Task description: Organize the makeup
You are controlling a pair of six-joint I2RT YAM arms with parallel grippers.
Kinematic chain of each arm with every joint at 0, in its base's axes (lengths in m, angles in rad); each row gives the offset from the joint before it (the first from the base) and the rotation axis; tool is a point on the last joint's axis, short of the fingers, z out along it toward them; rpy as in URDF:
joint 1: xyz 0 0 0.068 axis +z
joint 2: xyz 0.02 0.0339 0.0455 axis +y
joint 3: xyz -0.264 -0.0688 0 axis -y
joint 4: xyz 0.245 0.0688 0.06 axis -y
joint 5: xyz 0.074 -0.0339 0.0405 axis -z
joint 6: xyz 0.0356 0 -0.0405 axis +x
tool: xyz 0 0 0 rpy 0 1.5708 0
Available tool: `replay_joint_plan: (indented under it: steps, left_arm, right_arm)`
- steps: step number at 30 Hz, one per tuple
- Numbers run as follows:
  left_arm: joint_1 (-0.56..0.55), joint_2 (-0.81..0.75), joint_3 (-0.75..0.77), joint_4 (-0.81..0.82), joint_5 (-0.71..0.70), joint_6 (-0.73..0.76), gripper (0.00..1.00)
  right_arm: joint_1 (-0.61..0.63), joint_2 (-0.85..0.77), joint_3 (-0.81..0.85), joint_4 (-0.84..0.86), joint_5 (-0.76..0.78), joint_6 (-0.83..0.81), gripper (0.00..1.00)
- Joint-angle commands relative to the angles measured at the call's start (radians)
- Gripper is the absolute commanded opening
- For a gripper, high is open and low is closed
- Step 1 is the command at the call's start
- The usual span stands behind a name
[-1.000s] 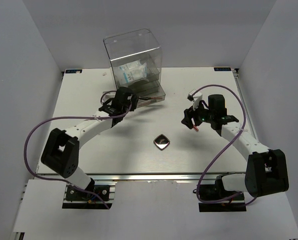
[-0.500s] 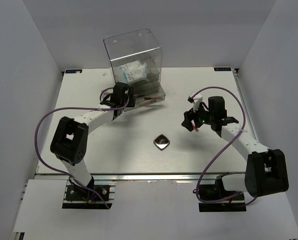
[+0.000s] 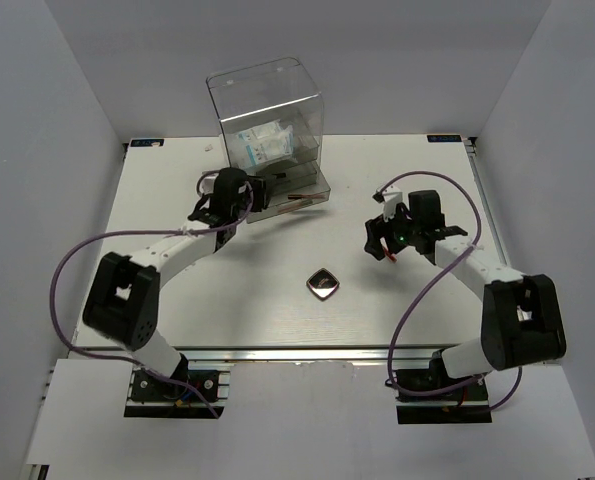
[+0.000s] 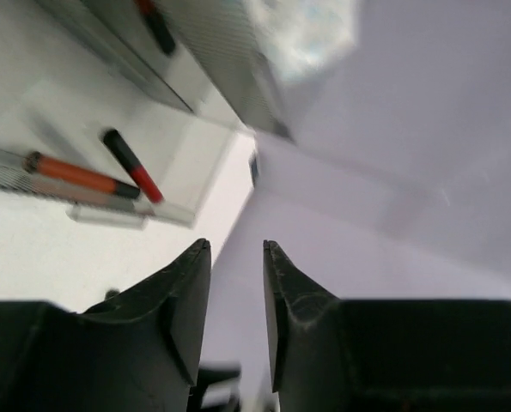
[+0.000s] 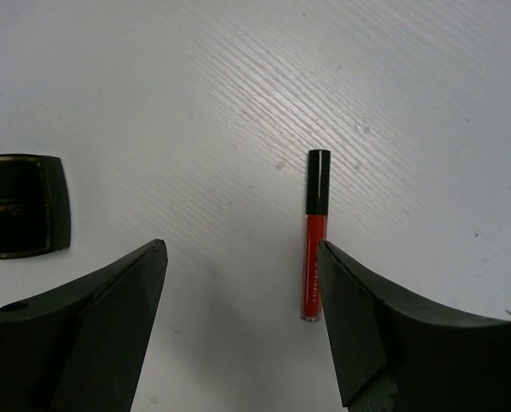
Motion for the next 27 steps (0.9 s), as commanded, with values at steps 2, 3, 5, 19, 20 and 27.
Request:
replay_joint_plan:
  steps: [2, 3, 5, 19, 20, 27]
  left_arm:
    - [0.002, -0.215, -0.156, 0.178, 0.102, 0.26, 0.4]
    - [0.003, -0.247, -0.191, 0.238, 0.115, 0.312, 0.41]
    - [0.003, -0.341, -0.273, 0.263, 0.156, 0.456, 0.51]
    - [0.002, -0.682, -0.429, -0.067, 0.07, 0.872, 0.85]
    - [0.003, -0.697, -0.443, -0.064, 0.064, 0.866, 0.86]
    - [0.002, -0.765, -0.511, -0.068, 0.023, 0.843, 0.86]
  right_arm:
    - [-0.007, 0.058, 0.079, -0.041, 0.101, 0.031, 0.75]
    - [-0.005, 0.078, 0.086, -0.047, 0.121, 0.031, 0.74]
    - [-0.005, 0.106, 0.117, -0.071, 0.139, 0.026, 0.72]
    - [-0.004, 0.322, 0.238, -0.151, 0.239, -0.063, 0.5]
    - [-0.004, 0.327, 0.238, -0.153, 0.242, -0.066, 0.49]
    - [-0.002, 0.348, 0.214, -0.147, 0.265, -0.094, 0.43]
